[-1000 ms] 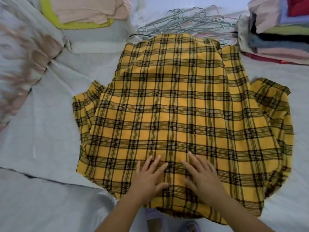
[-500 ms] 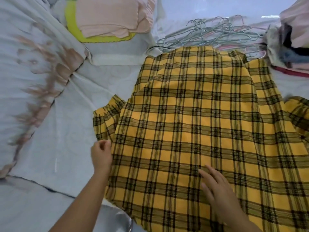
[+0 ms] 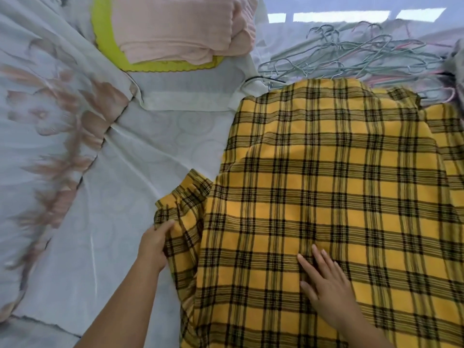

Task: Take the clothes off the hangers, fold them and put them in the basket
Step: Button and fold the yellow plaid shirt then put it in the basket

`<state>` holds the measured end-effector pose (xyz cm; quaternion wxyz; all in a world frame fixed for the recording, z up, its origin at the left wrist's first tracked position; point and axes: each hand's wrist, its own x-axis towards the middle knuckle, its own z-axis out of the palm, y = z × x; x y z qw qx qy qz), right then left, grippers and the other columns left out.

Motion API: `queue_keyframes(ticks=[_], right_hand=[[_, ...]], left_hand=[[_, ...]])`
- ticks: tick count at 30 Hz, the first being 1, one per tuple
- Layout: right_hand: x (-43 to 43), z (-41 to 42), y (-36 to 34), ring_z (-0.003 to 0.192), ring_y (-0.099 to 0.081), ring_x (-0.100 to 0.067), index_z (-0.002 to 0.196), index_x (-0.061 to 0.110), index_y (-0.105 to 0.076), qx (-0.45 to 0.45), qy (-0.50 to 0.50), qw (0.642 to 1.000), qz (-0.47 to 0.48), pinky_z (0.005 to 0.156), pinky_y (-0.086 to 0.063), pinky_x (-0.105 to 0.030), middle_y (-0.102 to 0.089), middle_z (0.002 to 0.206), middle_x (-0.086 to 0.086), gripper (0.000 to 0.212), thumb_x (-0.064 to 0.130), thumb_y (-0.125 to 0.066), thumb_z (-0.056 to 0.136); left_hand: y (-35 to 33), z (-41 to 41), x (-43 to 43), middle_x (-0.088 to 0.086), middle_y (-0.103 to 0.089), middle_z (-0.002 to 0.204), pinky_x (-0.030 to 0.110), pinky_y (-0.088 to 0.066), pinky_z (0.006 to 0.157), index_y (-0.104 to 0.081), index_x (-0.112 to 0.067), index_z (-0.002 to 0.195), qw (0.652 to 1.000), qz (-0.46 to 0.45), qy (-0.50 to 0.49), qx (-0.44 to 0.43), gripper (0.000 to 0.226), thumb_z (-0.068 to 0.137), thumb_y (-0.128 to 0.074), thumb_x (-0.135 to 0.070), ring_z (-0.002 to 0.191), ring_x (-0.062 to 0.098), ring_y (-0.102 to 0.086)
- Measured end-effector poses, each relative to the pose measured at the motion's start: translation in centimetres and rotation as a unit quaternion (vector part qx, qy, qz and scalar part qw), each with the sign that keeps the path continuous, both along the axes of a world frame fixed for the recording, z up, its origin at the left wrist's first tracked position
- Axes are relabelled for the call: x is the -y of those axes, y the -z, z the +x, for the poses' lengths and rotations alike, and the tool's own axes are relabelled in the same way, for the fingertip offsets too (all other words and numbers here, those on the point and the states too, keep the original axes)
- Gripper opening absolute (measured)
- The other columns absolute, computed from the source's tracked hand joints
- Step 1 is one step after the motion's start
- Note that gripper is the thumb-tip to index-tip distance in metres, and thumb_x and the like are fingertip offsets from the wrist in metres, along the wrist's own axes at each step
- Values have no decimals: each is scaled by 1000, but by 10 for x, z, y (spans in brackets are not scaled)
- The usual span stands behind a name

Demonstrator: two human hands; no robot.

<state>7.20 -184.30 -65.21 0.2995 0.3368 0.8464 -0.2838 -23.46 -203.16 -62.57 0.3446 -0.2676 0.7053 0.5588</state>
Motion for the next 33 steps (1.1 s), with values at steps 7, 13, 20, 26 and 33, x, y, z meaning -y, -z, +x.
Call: queue_keyframes(ticks=[7,13,20,26,33], right_hand=[[-2,-8,-8,142,11,-6,145,41,-16,-35,73,997,-7,117,-3,-35,14,149,18,110,88,23,54],[-20,-32,-65,122,-45,-17,133,22,-49,-235,489,793,-277,98,-38,-38,-51,133,1,53,52,-42,90],[-72,33,-33,132,-32,-46,143,5,-33,-301,578,478,-589,109,-22,-58,-26,140,-39,67,45,1,101],[-112,84,-38,111,-57,-43,139,14,-37,-234,663,604,-375,98,-39,-57,-56,123,-31,83,75,-22,86],[-120,61,-61,70,-64,-30,105,10,-59,-144,689,604,-374,69,-44,-37,-67,56,-15,34,38,-54,87]], left_hand=[[-73,-3,15,11,-72,95,33,-59,73,-57,1,121,980,169,57,-91,44,83,-59,-20,88,23,-70],[-162,91,-50,-7,-71,106,18,-51,76,-68,-44,97,886,162,338,-274,35,64,-76,-34,94,3,-66],[-109,233,-156,-10,-14,156,33,-21,117,-49,-4,121,732,203,622,-188,33,90,-59,-14,142,3,-15],[-74,227,-169,-9,-49,126,27,-44,96,-50,-31,122,798,102,593,-38,33,90,-59,-30,116,9,-48],[-36,44,-194,6,-56,101,31,-41,74,-53,-6,107,932,-152,204,-260,28,93,-55,-30,93,20,-54]])
